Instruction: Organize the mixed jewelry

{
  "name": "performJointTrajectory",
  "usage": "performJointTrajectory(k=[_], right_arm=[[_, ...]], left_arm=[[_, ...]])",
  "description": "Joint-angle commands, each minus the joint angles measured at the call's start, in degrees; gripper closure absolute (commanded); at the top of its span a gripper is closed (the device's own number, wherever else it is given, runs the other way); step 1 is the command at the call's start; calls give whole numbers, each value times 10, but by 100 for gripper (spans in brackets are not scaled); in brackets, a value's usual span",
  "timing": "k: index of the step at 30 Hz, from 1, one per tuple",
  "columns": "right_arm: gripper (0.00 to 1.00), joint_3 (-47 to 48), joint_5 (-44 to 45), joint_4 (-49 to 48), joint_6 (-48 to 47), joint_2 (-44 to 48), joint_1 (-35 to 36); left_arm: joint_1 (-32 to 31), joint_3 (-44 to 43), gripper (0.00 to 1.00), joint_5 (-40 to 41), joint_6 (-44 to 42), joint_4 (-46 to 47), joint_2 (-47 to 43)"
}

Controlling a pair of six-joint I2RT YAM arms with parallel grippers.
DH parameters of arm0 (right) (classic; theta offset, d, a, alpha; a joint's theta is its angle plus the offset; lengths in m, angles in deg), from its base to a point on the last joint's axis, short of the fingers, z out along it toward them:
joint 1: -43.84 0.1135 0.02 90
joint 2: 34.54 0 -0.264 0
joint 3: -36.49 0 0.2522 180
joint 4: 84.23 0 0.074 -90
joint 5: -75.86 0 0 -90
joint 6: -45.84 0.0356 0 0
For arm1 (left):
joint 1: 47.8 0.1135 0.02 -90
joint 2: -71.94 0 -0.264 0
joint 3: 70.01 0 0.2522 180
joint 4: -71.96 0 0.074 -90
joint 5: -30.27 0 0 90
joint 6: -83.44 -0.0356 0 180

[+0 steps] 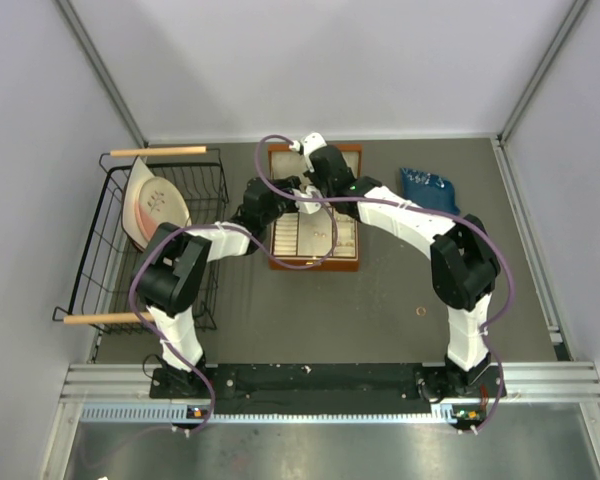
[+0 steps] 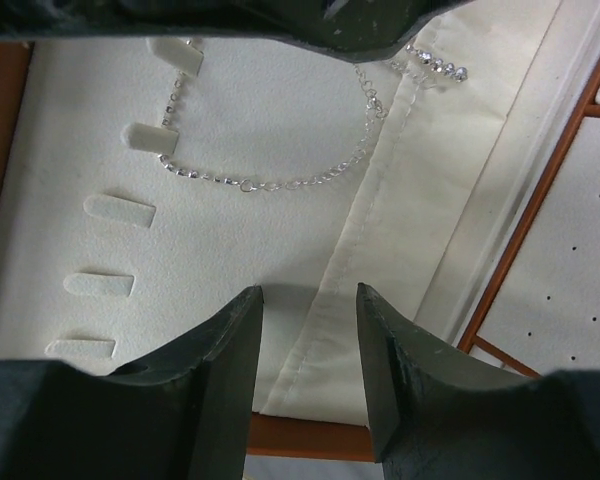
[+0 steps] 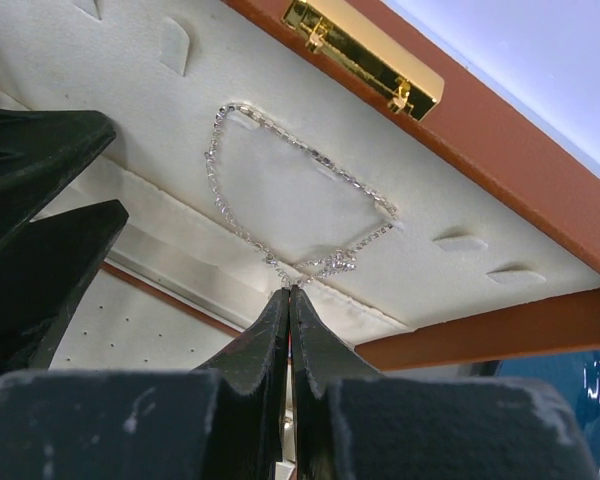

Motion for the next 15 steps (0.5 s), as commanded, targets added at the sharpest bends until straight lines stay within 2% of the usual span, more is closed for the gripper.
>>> performJointTrajectory(k=[1, 11, 15], right_arm=[[100, 22, -5, -15, -2, 12, 12], [100, 26, -2, -15, -3, 10, 10], [100, 26, -1, -15, -3, 11, 9]], left_arm=[[27, 10, 52, -13, 26, -5, -6], [50, 42, 49, -64, 50, 28, -28], [51, 43, 48, -60, 48, 38, -26]])
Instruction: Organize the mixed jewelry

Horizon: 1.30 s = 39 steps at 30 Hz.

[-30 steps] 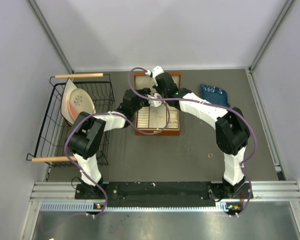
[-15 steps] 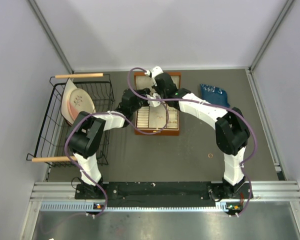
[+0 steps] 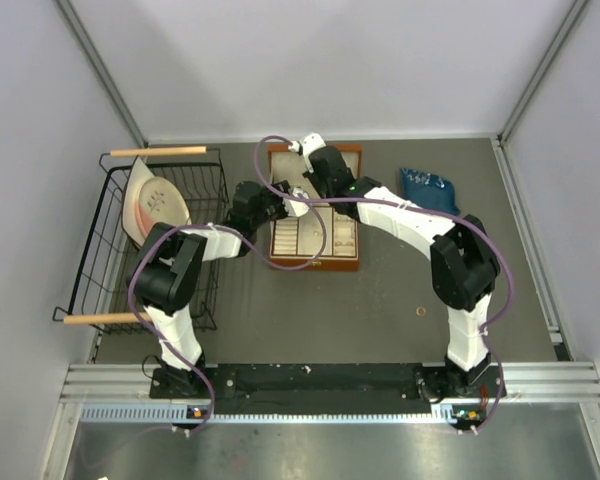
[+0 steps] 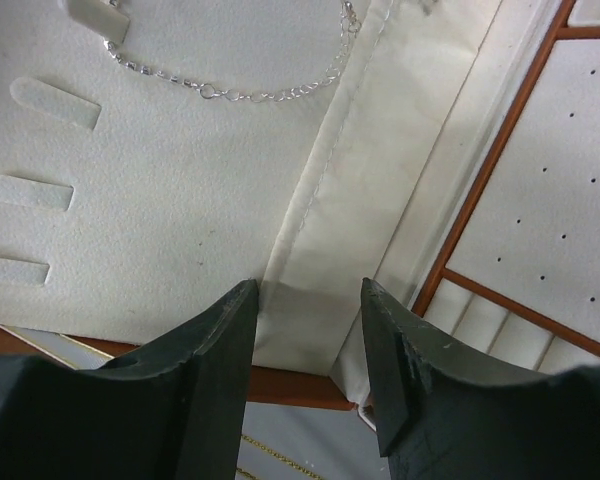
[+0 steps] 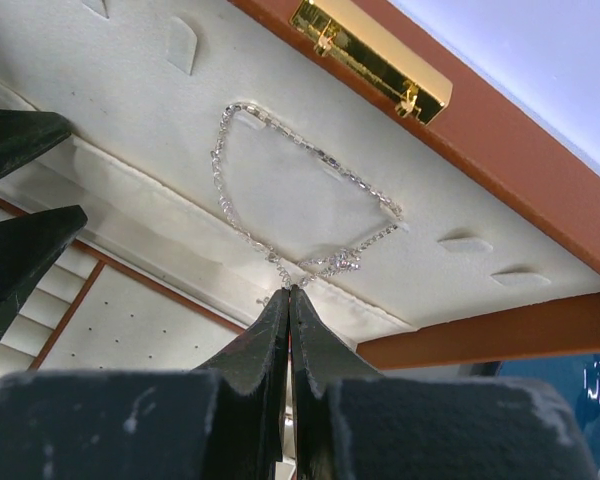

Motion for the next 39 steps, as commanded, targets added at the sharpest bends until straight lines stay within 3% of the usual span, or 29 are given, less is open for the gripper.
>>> performJointTrajectory(k=[1, 25, 39], right_arm=[[100, 25, -1, -15, -3, 12, 5], [100, 18, -9, -14, 3, 26, -9], [100, 17, -11, -13, 6, 31, -15]], left_arm=[[11, 7, 48, 8, 16, 31, -22], [8, -16, 49, 41, -20, 65, 22], [-6, -18, 73, 36, -29, 47, 41]])
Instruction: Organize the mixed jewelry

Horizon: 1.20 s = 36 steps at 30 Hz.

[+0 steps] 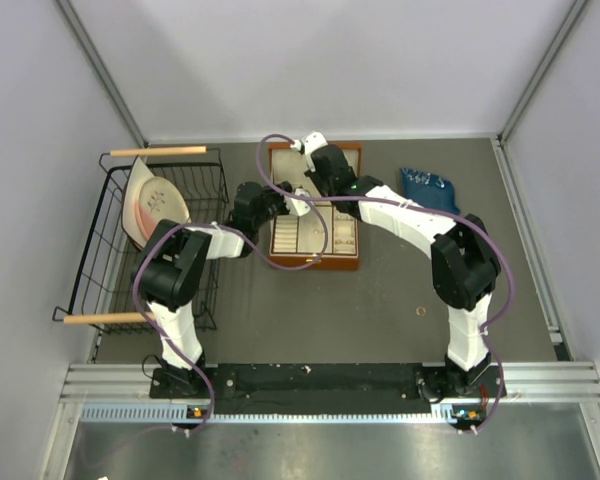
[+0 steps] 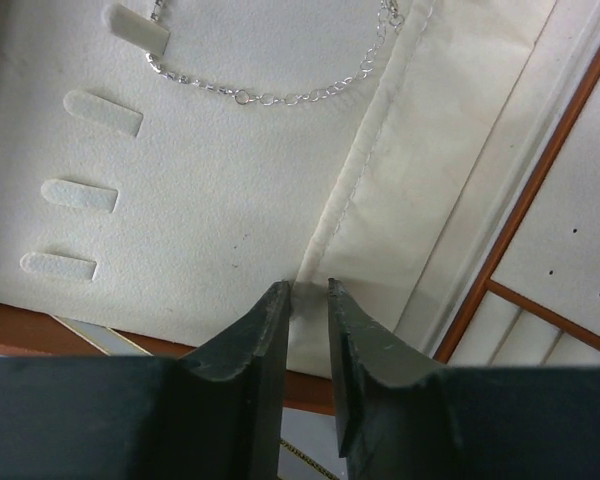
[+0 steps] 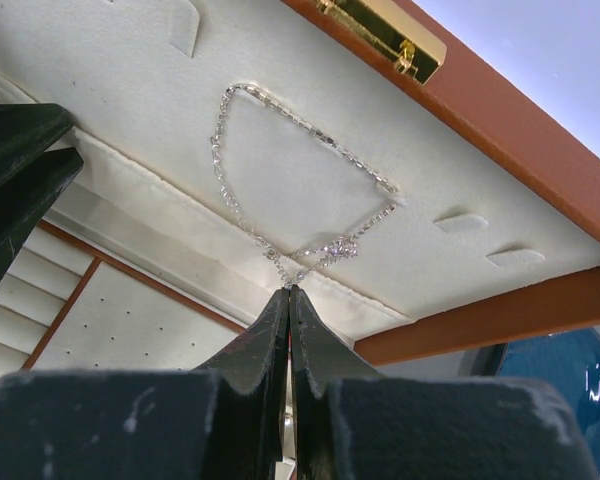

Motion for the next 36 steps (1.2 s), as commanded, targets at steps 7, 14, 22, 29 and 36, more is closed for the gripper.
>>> performJointTrajectory(k=[7, 14, 22, 29, 36], right_arm=[[100, 19, -2, -13, 5, 32, -4], [100, 23, -4, -11, 6, 32, -7], [100, 36, -8, -4, 9, 28, -7], [100, 43, -26, 3, 13, 27, -8], [100, 52, -39, 9, 18, 23, -8]], left_arm=[[-4, -24, 87, -2, -7, -51, 19], [-3, -26, 100, -20, -9, -91, 12], [-3, -24, 100, -46, -6, -125, -11], [-3, -17, 100, -65, -1, -145, -39], [-2, -16, 100, -78, 0, -164, -53]])
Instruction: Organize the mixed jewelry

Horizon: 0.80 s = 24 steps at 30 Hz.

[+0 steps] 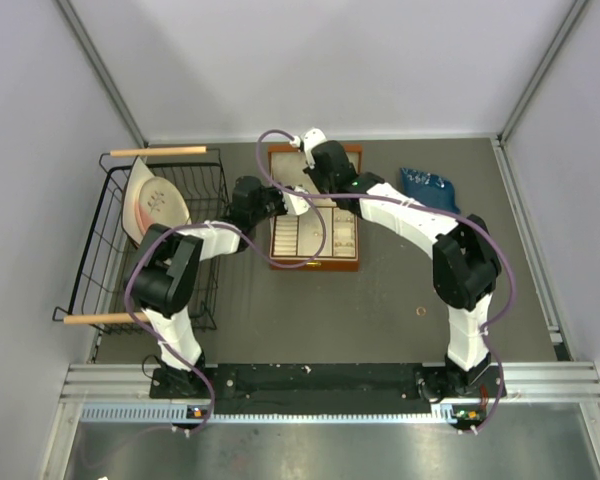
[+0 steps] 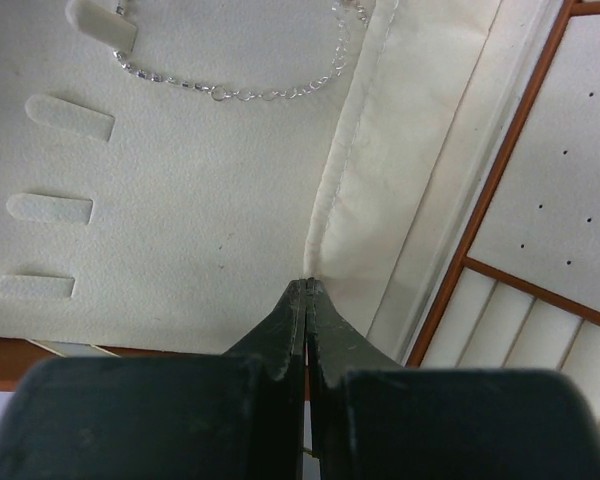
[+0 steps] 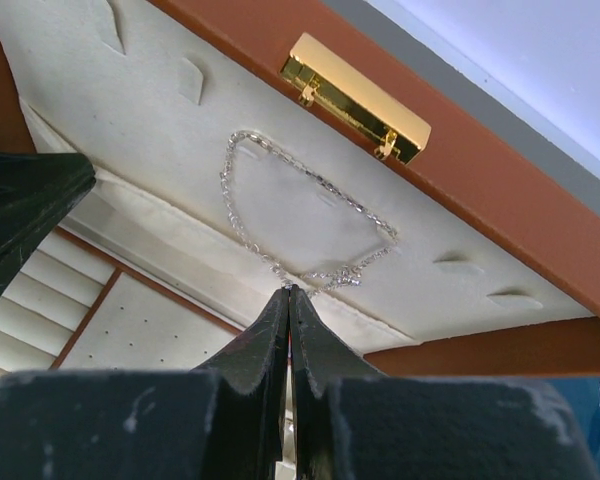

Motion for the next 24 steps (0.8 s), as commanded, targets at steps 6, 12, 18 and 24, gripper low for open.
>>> performJointTrajectory(k=[6, 12, 18, 24], right_arm=[[100, 48, -32, 1, 14, 10, -6], [100, 66, -48, 8, 14, -9, -5], [100, 74, -60, 9, 5, -29, 3], [100, 79, -66, 8, -1, -44, 6]], left_arm=[[-5, 8, 100, -53, 17, -51, -28], [-5, 0, 100, -70, 22, -77, -37], [-5, -8, 100, -76, 33, -94, -40], [-5, -13, 100, -78, 38, -102, -43]])
